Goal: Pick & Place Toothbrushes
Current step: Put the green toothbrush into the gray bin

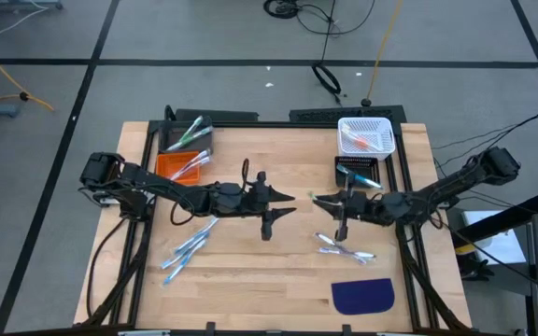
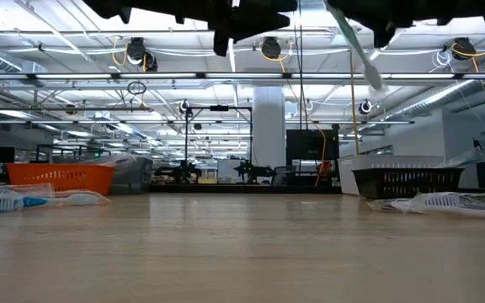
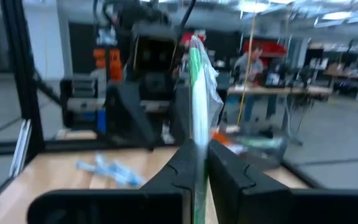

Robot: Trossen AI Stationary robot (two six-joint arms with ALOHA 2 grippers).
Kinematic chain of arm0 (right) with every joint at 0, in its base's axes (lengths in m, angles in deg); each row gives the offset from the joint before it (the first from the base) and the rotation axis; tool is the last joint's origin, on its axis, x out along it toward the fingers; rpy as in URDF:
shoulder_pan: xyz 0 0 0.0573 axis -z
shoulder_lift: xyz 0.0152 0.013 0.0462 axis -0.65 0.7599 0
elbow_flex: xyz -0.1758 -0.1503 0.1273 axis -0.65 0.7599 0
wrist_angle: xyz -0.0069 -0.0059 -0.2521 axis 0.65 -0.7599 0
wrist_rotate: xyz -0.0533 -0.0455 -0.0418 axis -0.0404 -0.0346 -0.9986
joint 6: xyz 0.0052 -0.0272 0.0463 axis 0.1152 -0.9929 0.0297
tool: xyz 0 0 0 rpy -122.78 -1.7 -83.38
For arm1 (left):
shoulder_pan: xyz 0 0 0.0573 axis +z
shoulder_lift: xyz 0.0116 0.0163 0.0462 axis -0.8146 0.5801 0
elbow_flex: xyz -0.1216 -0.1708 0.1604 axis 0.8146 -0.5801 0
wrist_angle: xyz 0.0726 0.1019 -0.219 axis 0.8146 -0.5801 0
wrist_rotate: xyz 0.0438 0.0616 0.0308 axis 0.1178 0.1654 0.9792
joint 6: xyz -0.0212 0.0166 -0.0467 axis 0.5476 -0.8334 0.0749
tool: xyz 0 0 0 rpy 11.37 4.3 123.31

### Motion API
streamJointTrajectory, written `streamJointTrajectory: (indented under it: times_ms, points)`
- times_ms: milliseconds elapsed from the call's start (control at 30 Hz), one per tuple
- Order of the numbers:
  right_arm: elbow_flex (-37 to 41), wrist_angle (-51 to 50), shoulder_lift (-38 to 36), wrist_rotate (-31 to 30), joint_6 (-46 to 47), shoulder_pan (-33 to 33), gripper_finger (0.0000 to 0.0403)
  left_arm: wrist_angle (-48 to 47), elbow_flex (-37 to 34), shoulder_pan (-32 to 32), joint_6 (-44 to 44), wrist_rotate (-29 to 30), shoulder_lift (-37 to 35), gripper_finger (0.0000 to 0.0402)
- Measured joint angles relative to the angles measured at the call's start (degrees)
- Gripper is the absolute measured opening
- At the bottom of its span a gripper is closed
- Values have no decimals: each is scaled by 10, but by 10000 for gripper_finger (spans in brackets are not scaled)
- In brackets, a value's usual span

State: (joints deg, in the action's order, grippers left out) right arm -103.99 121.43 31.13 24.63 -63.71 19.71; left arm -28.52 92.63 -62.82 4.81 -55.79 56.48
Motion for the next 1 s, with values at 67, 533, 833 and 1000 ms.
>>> streamJointTrajectory:
  times_ms: [67,533,833,1000]
  points:
    - [0,34,5,1,-13,6,15,9,0,0,-4,0,0,141]
    - [0,227,89,95,-44,66,15,83,0,5,-17,0,16,140]
    - [-3,255,110,107,-42,81,15,159,0,23,-5,-2,53,141]
    - [-3,254,110,107,-43,81,15,192,5,26,2,-6,74,141]
